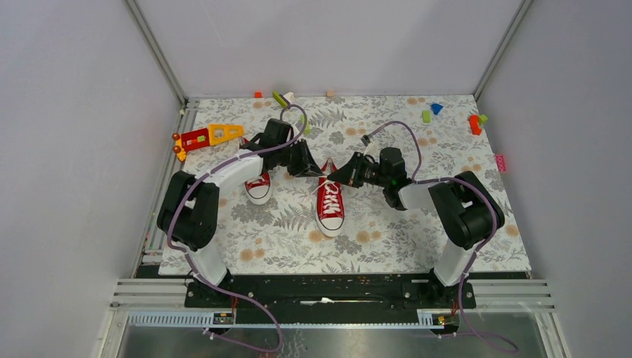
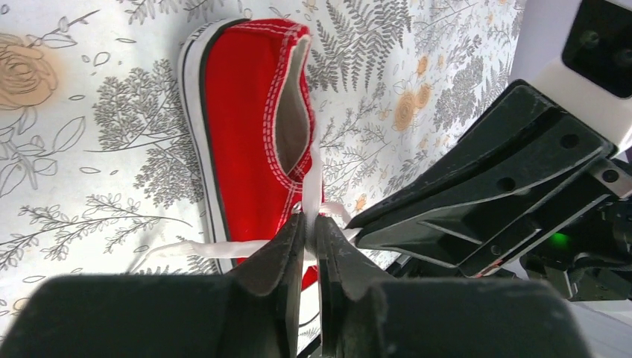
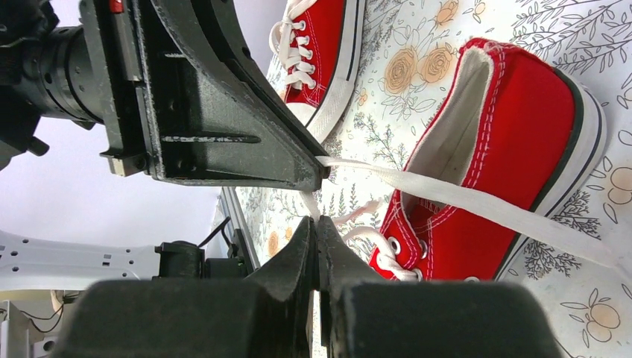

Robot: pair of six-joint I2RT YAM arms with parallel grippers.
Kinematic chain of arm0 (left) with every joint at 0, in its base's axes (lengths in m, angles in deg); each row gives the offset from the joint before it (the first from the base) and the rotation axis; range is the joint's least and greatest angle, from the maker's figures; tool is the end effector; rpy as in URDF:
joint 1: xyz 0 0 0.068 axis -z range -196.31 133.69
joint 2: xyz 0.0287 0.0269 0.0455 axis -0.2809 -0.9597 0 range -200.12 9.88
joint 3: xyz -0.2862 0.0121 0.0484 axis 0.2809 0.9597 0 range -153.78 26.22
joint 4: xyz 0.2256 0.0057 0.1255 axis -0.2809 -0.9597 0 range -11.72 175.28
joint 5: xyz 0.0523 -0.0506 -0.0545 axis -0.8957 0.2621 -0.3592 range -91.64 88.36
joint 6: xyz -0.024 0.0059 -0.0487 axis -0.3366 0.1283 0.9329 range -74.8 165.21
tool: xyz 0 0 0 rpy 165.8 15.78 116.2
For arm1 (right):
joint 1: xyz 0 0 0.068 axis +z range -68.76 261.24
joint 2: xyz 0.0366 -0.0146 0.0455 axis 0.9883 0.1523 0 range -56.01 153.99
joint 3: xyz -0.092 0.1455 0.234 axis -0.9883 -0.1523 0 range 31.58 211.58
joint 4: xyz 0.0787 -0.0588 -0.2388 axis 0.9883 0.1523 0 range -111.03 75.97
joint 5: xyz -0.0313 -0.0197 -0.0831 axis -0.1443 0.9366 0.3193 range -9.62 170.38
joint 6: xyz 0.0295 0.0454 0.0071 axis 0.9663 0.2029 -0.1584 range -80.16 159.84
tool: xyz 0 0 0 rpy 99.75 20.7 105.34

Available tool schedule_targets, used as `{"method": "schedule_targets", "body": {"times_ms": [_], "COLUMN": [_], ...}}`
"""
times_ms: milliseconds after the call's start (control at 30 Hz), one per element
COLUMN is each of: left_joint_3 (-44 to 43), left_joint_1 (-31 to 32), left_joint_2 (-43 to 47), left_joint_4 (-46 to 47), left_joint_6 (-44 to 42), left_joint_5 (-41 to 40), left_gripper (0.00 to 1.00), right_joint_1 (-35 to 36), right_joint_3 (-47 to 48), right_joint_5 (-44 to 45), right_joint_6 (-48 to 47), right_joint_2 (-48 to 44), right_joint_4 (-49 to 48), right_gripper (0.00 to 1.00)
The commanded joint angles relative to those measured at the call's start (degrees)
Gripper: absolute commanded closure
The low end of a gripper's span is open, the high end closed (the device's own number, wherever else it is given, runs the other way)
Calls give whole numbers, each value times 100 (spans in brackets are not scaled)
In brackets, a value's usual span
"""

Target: Tie the shoes

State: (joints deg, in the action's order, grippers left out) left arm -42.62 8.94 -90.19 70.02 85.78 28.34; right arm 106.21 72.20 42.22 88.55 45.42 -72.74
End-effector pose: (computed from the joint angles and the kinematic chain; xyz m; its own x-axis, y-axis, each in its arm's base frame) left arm 0.3356 -0.1785 0.2408 -0.9410 -0.1790 -0.2871 0.0903 0.6848 -0.7231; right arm 0.3056 0.1673 0.1922 -0.7596 0.2979 -0.5782 -0.4763 0.3506 0.8064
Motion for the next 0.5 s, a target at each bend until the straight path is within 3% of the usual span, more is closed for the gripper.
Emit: {"method": "schedule_targets", "body": {"times_ms": [0, 267, 400, 467], "left_joint_3": [194, 422, 502, 557], "left_joint_1": [-107, -179, -176, -192], "left_joint_2": [320, 425, 467, 520], "left_joint_4": [305, 316, 359, 417], "left_joint_6": [-53, -109, -120, -133], "left_joint_5": [-224, -278, -230, -207], "left_gripper": [87, 87, 100, 100], "right_joint_1": [-43, -58, -62, -63], "right_joint_3": [53, 45, 48, 51], "right_joint_5": [8, 1, 0, 1], "right_joint_6": [7, 18, 21, 20], "right_joint_2": [-106, -123, -123, -115], "right_joint_4": [-152, -156, -152, -147], "right_gripper": [100, 100, 100, 100]}}
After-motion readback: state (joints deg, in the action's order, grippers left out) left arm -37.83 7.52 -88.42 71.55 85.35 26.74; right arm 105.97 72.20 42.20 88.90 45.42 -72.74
